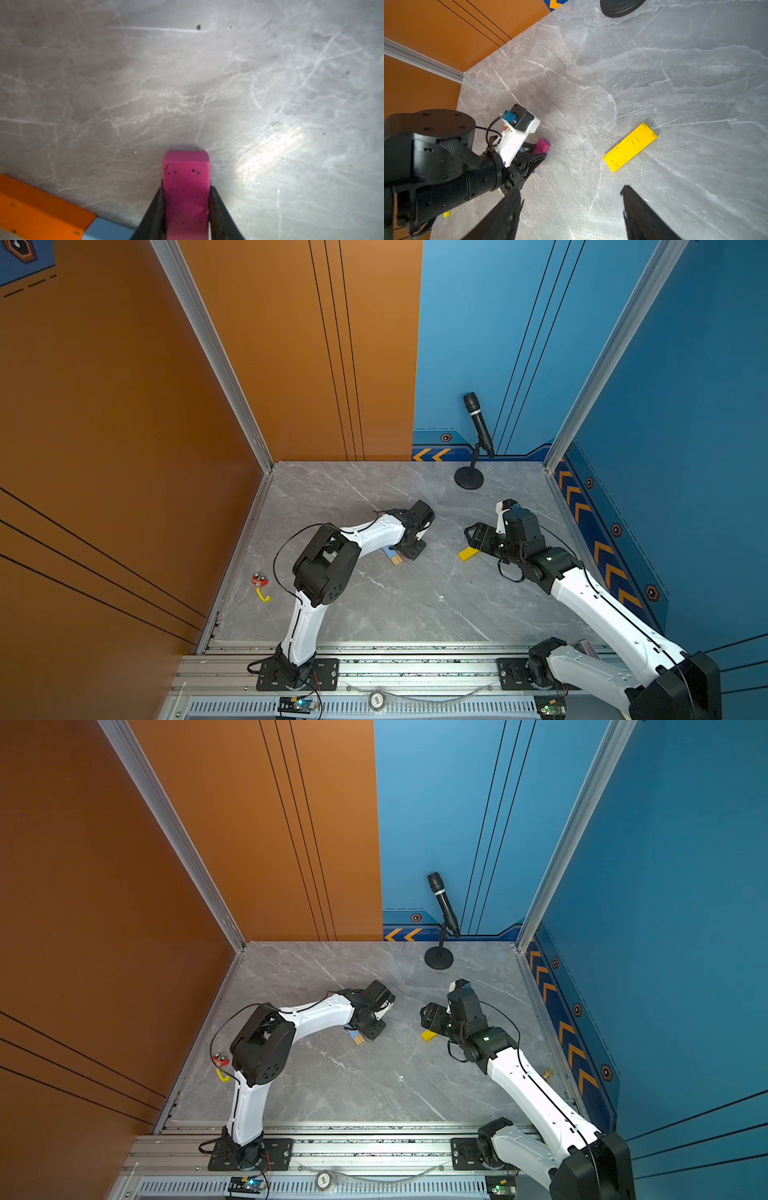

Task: Assemble the letter v with building blocks
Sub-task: Assemble the building block at the center of the board.

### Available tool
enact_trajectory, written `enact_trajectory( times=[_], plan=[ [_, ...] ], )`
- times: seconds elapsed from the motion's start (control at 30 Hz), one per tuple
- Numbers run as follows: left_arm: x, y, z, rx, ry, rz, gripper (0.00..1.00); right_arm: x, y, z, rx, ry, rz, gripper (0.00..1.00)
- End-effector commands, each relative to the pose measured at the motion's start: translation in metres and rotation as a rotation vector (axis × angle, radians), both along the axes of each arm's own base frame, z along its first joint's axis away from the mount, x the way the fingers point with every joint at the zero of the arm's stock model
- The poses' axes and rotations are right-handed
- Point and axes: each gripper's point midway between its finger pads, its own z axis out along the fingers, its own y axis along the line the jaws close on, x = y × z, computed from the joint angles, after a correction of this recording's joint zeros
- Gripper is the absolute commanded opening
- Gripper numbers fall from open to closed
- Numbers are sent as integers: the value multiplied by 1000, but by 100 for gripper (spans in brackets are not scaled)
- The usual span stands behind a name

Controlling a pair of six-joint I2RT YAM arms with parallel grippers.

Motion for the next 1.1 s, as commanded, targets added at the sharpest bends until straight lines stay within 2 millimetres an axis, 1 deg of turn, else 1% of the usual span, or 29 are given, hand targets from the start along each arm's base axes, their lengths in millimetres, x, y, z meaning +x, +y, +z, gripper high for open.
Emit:
enact_trajectory(
  times=[0.0, 0.37, 0.53, 0.6, 0.67, 0.73, 0.83, 0.87, 0.9, 1.03, 1.07],
  plan=[
    [-18, 18, -14, 55, 76, -20, 7, 8, 4, 16, 15, -42, -8, 77],
    [-18, 15, -12, 42, 81, -46, 9, 8, 6, 15, 14, -41, -4, 77],
    [-17, 13, -10, 31, 78, -43, 19, 9, 6, 15, 13, -39, -2, 77],
    [-17, 12, -9, 25, 76, -42, 25, 9, 7, 15, 14, -38, 1, 77],
    [-16, 10, -7, 16, 75, -42, 28, 9, 7, 15, 14, -40, 1, 77],
    [-15, 9, -5, 12, 71, -42, 36, 9, 7, 15, 14, -39, 1, 77],
    [-15, 8, -5, 10, 72, -42, 37, 8, 7, 17, 17, -44, 3, 77],
    [-14, 7, -3, 7, 68, -43, 40, 8, 7, 18, 17, -46, 2, 77],
    [-14, 8, -4, 9, 69, -43, 45, 8, 7, 18, 14, -48, 2, 78],
    [-12, 8, -1, 5, 61, -38, 53, 7, 6, 17, 9, -43, 1, 78],
    [-13, 7, -1, 4, 62, -39, 54, 7, 6, 16, 9, -42, 0, 77]
  ],
)
